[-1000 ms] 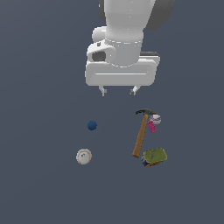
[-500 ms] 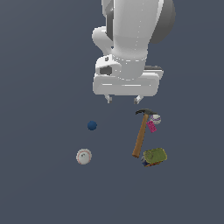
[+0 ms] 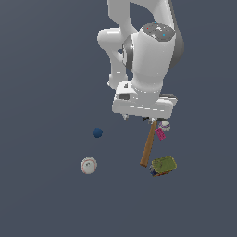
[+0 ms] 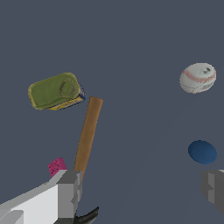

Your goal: Pick up a designated object from a clutter of objects.

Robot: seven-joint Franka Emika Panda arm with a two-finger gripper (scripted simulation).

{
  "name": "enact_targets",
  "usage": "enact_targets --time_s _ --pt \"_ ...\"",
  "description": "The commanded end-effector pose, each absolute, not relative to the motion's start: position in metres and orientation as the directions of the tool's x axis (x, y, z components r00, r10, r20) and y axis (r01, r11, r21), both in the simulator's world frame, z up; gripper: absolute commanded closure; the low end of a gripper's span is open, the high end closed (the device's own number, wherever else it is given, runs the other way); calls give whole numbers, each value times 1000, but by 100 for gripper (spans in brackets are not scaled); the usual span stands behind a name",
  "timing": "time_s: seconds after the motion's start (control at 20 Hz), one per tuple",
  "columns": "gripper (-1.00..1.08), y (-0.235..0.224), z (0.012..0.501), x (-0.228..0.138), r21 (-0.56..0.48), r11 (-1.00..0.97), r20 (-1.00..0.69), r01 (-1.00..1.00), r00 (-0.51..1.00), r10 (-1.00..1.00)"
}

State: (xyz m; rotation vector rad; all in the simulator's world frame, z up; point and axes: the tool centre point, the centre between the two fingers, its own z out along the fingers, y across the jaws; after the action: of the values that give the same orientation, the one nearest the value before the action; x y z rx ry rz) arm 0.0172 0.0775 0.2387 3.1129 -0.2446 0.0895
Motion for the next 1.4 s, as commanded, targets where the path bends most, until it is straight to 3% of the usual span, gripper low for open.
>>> enact_targets --time_s 0.0,0.75,1.35 --pt "-92 88 218 14 10 -980 53 -199 979 -198" --pt "-92 146 104 -24 -1 -904 15 -427 904 -426" --pt "-92 163 68 -45 0 -865 0 -501 865 -501"
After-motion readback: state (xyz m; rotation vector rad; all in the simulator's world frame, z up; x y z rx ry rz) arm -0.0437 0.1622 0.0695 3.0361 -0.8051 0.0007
